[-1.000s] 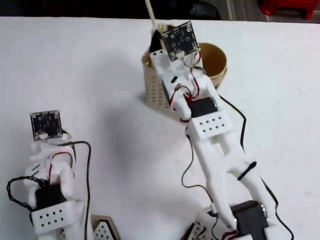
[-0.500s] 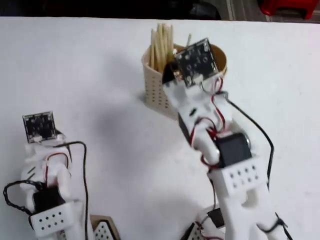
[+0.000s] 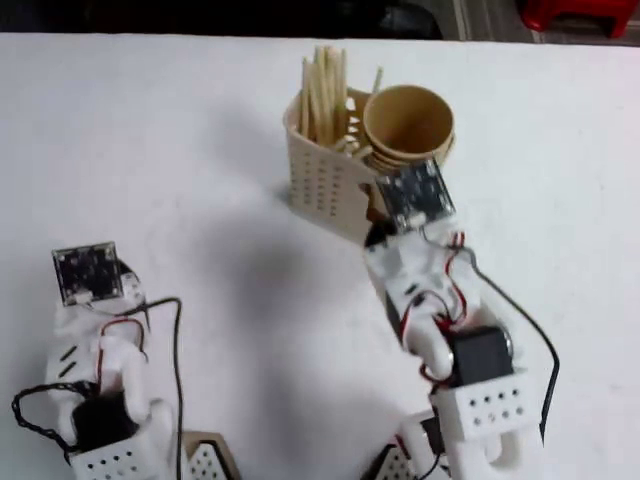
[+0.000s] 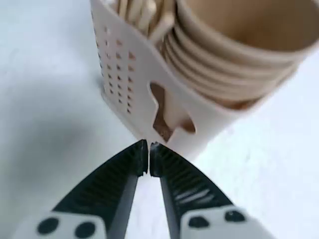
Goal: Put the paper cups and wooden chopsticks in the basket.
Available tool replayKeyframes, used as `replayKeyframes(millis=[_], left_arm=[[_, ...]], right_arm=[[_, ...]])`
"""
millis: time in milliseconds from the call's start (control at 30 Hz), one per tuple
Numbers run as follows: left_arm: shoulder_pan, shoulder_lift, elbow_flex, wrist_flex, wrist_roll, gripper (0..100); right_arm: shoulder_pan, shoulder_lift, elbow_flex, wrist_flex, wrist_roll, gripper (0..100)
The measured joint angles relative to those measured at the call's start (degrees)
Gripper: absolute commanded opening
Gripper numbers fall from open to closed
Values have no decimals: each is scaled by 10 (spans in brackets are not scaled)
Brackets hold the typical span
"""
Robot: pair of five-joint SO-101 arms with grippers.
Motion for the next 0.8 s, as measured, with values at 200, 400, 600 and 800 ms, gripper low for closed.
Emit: replayKeyframes(millis=[200, 400, 600, 800], left_arm=[[48, 0, 12, 0, 0, 27], [125, 0, 28, 0, 0, 27], [198, 0, 41, 0, 0, 27], [238, -1, 75, 0, 0, 25]], right_arm=[[18, -135, 129, 0, 0, 21], [45, -279, 254, 0, 0, 19], [72, -367, 345, 0, 0, 19], [73, -375, 411, 0, 0, 19]])
